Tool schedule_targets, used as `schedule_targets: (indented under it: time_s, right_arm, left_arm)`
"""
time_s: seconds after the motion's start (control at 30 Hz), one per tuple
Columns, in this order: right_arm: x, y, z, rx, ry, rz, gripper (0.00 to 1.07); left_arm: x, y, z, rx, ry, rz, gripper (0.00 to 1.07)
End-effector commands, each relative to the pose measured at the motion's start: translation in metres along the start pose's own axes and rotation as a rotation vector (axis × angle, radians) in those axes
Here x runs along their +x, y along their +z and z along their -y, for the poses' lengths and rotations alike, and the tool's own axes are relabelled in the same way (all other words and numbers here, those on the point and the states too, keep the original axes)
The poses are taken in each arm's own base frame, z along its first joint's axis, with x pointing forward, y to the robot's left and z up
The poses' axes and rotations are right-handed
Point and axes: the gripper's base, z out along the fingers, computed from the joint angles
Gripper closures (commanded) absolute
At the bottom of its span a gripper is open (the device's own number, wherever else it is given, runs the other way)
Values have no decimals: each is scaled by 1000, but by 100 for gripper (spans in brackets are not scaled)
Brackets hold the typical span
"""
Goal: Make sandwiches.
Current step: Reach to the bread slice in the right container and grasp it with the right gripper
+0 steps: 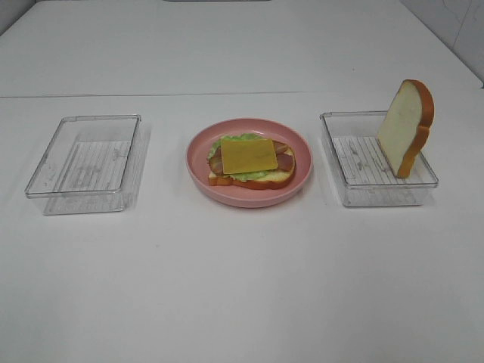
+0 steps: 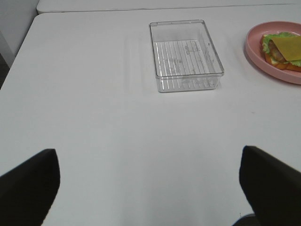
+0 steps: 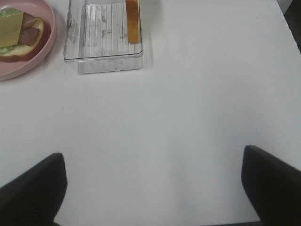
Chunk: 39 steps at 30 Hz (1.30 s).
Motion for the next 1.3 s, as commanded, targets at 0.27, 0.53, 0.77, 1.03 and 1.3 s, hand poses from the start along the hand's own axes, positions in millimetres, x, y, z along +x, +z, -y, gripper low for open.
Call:
schedule_targets:
  time_s: [0.27, 0.53, 0.77, 1.03, 1.3]
  right_arm:
    - [-102, 51, -4, 18, 12, -153, 14]
    - [-160, 107, -8, 0, 27, -255, 14]
    - [-199, 154, -11, -1, 20, -344, 14]
    - [-219, 192, -12, 1, 18, -401, 14]
    - [-230, 232, -14, -11, 27, -439, 14]
  left_arm:
    - [1, -3, 1, 6, -5, 27, 7]
    - [1, -3, 1, 6, -5, 27, 7]
    - [1, -3, 1, 7, -5, 27, 7]
    - [1, -3, 1, 7, -5, 27, 7]
    - [1, -3, 1, 7, -5, 27, 7]
